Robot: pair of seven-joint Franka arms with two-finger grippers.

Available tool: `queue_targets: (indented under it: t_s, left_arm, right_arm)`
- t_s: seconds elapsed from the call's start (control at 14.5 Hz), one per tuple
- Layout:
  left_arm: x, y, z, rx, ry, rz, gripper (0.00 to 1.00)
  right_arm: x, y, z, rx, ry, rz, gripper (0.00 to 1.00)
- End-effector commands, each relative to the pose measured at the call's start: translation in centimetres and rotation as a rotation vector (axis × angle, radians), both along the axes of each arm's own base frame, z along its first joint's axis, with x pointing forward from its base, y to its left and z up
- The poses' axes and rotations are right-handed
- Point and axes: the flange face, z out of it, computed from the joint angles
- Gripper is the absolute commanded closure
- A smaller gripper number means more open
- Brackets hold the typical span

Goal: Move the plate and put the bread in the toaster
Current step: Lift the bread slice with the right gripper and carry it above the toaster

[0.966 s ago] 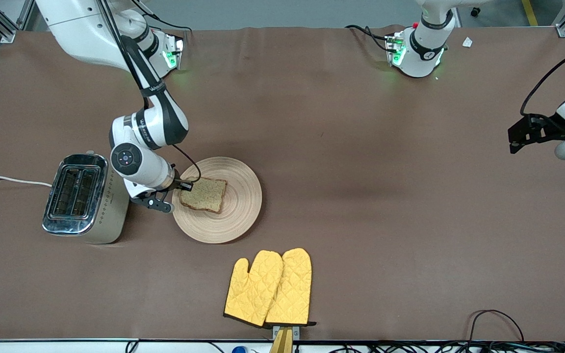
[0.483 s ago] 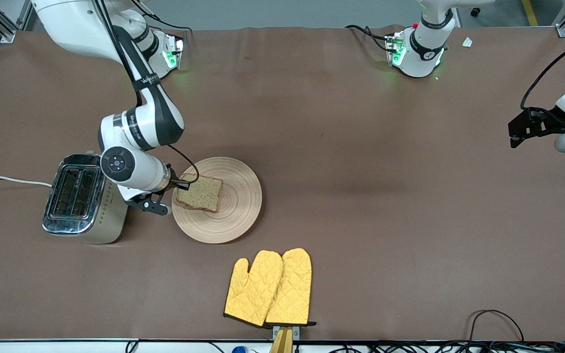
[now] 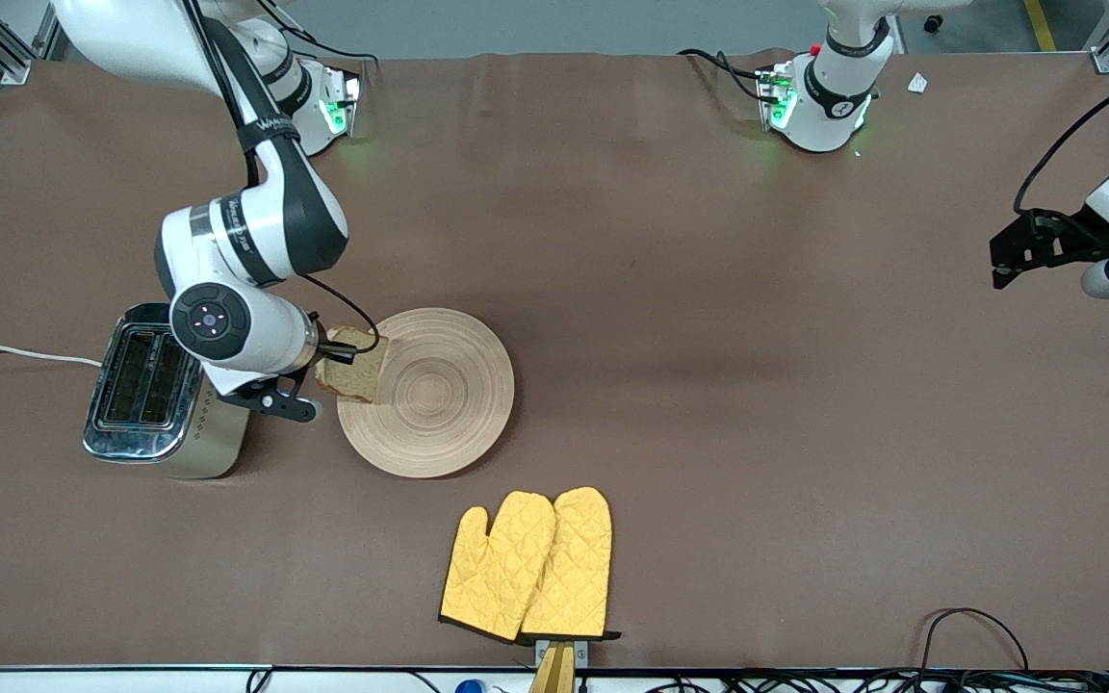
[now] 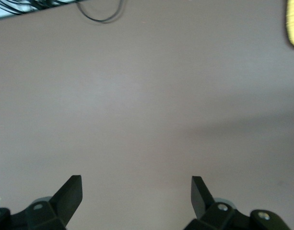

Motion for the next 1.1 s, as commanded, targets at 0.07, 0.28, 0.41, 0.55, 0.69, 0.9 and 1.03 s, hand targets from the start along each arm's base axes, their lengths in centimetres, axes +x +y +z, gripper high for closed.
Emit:
queue_targets:
  t_s: [0.07,0.28,0.41,0.55,0.69,0.9,1.03]
  left_arm:
    - [-0.8,0.3,0.3,-0.049,0.02,0.016,0.0]
    - [-0.8,2.1,-0.2,-0.048,0.048,0.038,0.0]
    - [-0.7,2.0,-0.5,-0.053,0.056,0.051,0.0]
    - [-0.5,1.7,-0.8,-0.05,0.06,0.059,0.0]
    - [-0.5,2.2,-0.3,-0.051,0.051,0.063,0.0]
    - [-0.5,2.2,-0.2,-0.041,0.049,0.052,0.0]
    - [-0.6,2.0,-0.1,-0.041,0.046,0.048,0.0]
  right_arm:
    - [-0.2,1.2,3.5,-0.142,-0.022,0.089,1.0]
    - [-0.8,1.9,4.9,-0.3,-0.022,0.162,1.0]
    - [-1.4,2.3,5.3,-0.422,-0.024,0.212,1.0]
    - [-1.3,1.3,5.6,-0.488,-0.011,0.229,1.0]
    - [-0.7,-0.4,7.0,-0.558,-0.001,0.262,1.0]
    - [0.1,-3.4,9.8,-0.667,0.031,0.278,1.0]
    - [0.4,-4.8,10.5,-0.746,0.04,0.278,1.0]
